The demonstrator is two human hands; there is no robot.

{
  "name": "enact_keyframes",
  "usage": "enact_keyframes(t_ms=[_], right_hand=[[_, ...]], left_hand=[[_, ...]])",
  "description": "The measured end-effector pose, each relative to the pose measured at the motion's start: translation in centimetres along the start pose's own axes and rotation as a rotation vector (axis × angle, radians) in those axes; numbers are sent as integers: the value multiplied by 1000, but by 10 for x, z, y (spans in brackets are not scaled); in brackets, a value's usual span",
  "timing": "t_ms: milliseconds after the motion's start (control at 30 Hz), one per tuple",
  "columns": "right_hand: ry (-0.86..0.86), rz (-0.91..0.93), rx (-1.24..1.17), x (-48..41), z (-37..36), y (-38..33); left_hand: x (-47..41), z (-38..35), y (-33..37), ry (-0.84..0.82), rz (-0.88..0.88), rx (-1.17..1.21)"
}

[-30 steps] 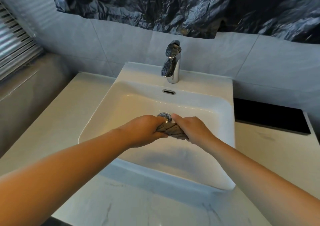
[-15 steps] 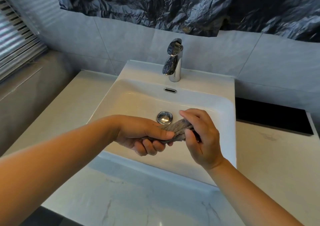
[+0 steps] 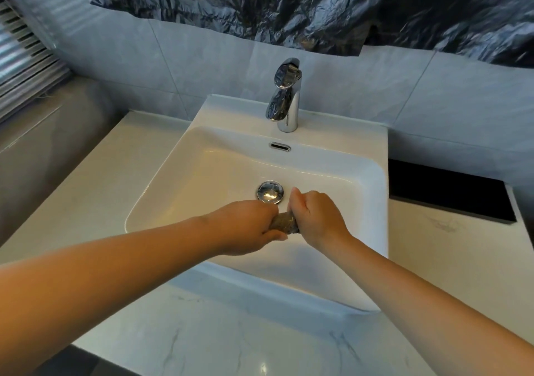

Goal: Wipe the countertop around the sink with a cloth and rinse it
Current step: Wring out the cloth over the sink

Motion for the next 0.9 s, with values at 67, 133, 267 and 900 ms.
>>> enact_keyframes(t_ms=[67, 133, 267, 900], right_hand=[[-40, -82, -79, -2, -4, 7], [-80, -165, -182, -4, -7, 11], [-161, -365, -266, -3, -12, 14], [317, 393, -248, 56, 37, 1]], left_hand=[[-3, -2, 1, 54, -37, -69], [-7, -1, 1, 93, -80, -125], [-12, -3, 0, 152, -137, -227], [10, 0, -21, -824, 95, 1291]])
Point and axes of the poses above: each hand's wrist, its own x-axis away from the middle knuckle, its own z-axis out of the back of the hand, y = z × x, the point moved 3 cm from there along -x, towards the middle knuckle, and after that the axes turned 4 degrees about z, right-handed, at the moved point
